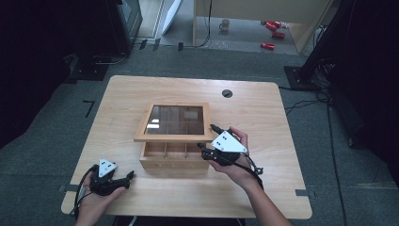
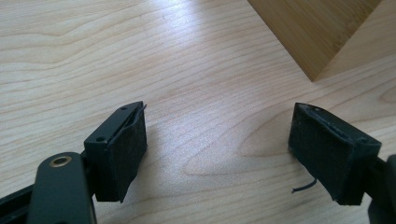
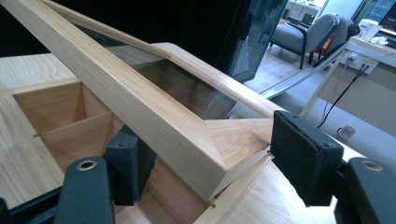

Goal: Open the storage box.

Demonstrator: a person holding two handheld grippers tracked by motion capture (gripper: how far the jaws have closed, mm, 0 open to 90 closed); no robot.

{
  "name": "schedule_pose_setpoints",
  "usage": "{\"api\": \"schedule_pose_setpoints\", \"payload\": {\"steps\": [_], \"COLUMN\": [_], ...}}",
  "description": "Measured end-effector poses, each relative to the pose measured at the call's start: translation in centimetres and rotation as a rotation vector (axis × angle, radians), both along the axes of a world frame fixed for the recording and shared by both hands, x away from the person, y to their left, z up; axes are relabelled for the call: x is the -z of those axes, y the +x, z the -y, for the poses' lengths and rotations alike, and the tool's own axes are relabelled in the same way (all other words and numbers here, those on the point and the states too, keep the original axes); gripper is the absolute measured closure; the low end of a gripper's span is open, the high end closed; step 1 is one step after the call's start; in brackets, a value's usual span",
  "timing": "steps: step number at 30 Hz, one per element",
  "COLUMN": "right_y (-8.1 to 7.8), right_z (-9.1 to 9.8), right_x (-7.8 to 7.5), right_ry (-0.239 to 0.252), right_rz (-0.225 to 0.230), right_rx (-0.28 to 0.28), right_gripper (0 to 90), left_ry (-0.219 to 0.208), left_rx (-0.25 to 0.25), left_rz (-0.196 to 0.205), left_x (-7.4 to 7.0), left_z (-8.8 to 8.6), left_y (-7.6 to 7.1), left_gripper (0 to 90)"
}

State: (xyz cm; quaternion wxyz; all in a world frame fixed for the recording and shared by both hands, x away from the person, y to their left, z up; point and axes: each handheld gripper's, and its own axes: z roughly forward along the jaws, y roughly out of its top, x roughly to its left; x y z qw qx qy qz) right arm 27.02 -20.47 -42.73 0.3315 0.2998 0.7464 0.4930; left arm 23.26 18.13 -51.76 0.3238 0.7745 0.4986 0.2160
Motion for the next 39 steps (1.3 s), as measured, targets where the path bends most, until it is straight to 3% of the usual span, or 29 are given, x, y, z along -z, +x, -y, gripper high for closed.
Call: {"api": "schedule_pose_setpoints", "payload": {"steps": [3, 8, 14, 19, 23, 27, 39], "right_y": [0.2, 0.7, 1.5, 2.2, 3.0, 4.0, 5.6], "right_z": [0.0, 0.1, 0.3, 0.5, 0.5, 0.8, 1.2], "right_x": [-0.6, -1.5, -2.3, -3.0, -3.6, -4.0, -4.8], "right_ry": [0.005, 0.003, 0.017, 0.037, 0.048, 0.078, 0.099], "right_rz": [0.003, 0.027, 0.036, 0.051, 0.071, 0.062, 0.070], "right_rx": [0.003, -0.006, -0.031, -0.036, -0.019, -0.015, -0.012], "right_gripper": [34.3, 37.7, 40.9, 43.3, 48.6, 50.8, 54.1], "left_ry": [-0.015, -0.002, -0.029, -0.002, -0.004, -0.003, -0.018], "left_rx": [0.000, 0.006, 0.009, 0.008, 0.009, 0.012, 0.015], "left_rz": [-0.002, -0.001, -0.006, -0.001, -0.003, -0.006, -0.008], "left_x": [0.0, 0.0, 0.0, 0.0, 0.0, 0.0, 0.0], "left_z": [-0.1, 0.1, -0.2, 0.1, 0.0, 0.0, -0.2], "left_y": [0.0, 0.1, 0.2, 0.1, 0.1, 0.1, 0.2], "left_gripper": [19.5, 18.0, 17.8, 17.8, 17.8, 17.7, 17.5]}}
